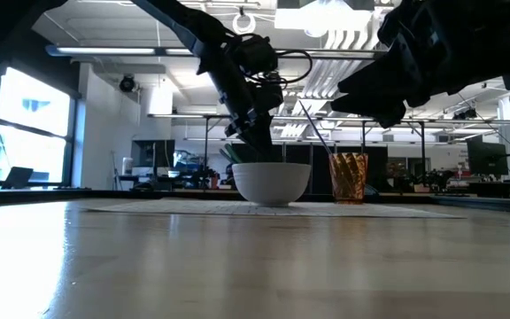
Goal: Pick & Place Utensil
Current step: Return to Home Position
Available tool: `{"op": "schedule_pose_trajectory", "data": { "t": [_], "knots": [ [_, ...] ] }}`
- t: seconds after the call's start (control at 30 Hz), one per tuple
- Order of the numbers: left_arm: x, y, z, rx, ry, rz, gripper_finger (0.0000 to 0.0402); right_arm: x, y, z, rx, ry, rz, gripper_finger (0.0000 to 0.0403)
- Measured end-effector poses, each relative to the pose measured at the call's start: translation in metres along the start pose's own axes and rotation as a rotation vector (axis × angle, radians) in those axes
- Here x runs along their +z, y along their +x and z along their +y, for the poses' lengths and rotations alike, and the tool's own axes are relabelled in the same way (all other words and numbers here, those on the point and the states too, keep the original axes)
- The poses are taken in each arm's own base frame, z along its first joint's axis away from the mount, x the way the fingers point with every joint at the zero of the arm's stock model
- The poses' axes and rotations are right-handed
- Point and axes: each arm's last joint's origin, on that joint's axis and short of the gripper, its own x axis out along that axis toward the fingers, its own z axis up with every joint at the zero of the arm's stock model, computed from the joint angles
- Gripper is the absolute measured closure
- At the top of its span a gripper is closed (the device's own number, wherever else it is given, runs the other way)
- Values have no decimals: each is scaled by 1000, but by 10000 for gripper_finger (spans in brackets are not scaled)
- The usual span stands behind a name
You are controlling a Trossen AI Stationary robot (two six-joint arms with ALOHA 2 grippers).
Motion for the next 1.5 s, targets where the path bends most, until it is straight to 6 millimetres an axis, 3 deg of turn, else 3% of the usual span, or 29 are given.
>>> {"op": "schedule_pose_trajectory", "data": {
  "t": [0.13, 0.3, 0.47, 0.6, 0.77, 0.97, 1.27, 1.5],
  "knots": [
    [5, -12, 0, 2, -10, -4, 343, -1, 0, 0, -1, -2, 8, 178],
    [13, -49, -2, 1, -10, -50, 342, -3, 0, 0, 1, 20, 32, 178],
    [1, -89, -2, 3, -20, -127, 342, -6, -2, 8, 39, 18, 45, 178],
    [-24, -119, -6, 3, -33, -206, 342, -8, -6, 19, 56, 4, 40, 178],
    [-66, -148, -18, -29, -58, -342, 342, -9, -10, 28, -46, -4, 1, 178],
    [-117, -172, -35, -112, -56, -492, 342, -8, -7, 23, 99, -6, 44, 186],
    [-178, -208, -40, -153, -44, -569, 342, 0, -4, -3, 94, -38, 78, 279],
    [-212, -239, -34, -198, -39, -700, 342, 34, -26, -30, 144, -59, -32, 347]
  ]
}}
